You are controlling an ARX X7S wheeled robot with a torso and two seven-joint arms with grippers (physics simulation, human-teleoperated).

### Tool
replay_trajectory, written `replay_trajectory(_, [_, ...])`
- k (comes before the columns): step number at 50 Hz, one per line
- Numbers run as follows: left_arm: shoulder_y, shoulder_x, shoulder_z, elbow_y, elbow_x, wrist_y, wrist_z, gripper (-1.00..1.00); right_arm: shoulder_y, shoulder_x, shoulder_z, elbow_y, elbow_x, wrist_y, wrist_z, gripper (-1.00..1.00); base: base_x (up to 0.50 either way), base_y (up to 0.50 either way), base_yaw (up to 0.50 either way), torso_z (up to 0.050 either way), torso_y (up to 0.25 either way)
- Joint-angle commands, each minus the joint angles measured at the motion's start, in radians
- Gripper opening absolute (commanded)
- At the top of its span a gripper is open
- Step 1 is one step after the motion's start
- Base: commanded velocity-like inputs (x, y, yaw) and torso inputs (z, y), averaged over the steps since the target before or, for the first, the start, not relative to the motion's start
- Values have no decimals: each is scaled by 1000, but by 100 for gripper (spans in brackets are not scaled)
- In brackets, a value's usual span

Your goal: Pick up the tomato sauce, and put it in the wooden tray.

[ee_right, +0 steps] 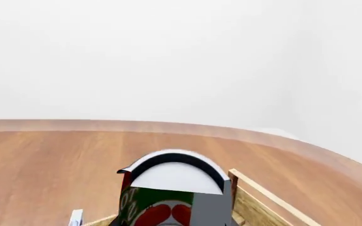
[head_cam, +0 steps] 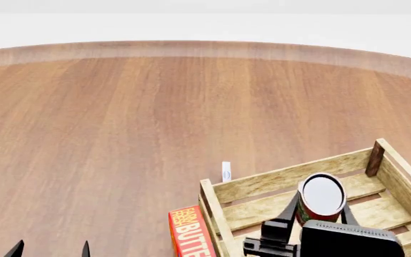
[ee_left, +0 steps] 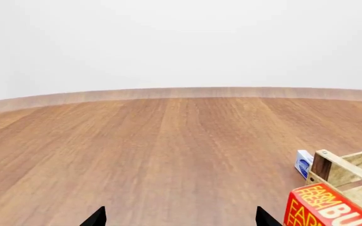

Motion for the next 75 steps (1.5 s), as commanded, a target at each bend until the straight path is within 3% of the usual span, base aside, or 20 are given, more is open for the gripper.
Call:
replay_trajectory(1, [0,14,-20,-9,5,5,21,100,187,-66,33,324,-33,-10,-57,-100,0,0,0,0,0])
replay_trajectory(23, [-1,8,-14,-11,-3,7,14,100,445,-125,48,885,-54,-156,-85,-100,0,0,0,0,0])
replay_trajectory(38, [-7,5,-10,-15,-10,6,11,100,644,-185,59,1510,-70,-478,-146,-100,0,0,0,0,0])
replay_trajectory(75, [-7,-5,3,-10,-19,9,-1,100,599,-202,179,1515,-173,-479,-174,-100,0,0,0,0,0])
